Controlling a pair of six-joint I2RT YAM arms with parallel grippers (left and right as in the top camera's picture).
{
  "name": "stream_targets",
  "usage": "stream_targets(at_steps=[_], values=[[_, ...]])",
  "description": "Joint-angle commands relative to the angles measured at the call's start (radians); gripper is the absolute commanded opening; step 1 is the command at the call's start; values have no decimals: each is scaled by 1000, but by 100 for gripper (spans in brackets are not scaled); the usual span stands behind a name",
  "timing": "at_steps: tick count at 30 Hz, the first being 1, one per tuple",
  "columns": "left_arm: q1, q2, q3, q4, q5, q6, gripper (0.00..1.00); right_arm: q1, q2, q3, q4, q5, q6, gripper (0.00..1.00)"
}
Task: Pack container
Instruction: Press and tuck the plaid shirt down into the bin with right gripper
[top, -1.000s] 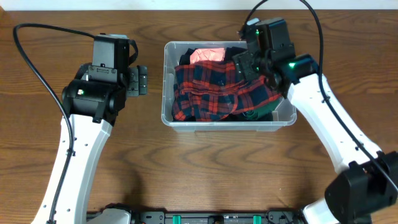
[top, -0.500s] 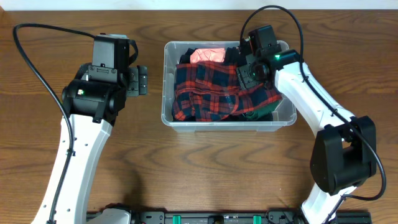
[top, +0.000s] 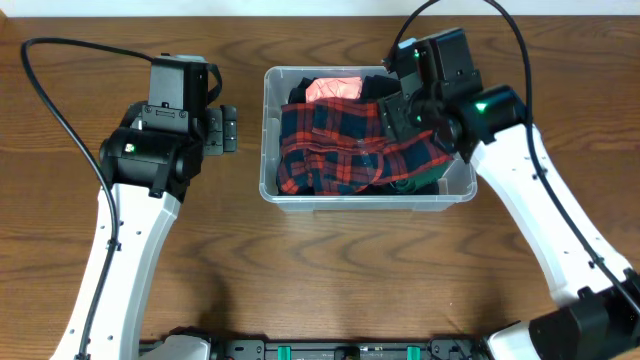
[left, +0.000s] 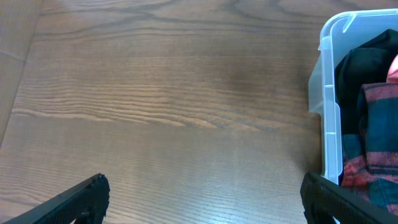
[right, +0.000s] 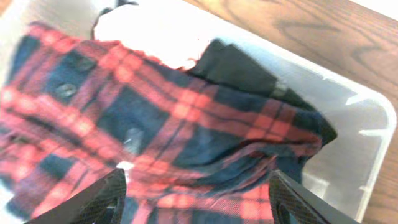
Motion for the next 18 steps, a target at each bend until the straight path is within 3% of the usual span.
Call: stream_targets(at_steps=[1,18], values=[[4,-3,16,-3,-13,10,98,28,29,-14,-39,-17,58,71],[4,-3,16,-3,-13,10,98,74,185,-151,29,-16,80,74]])
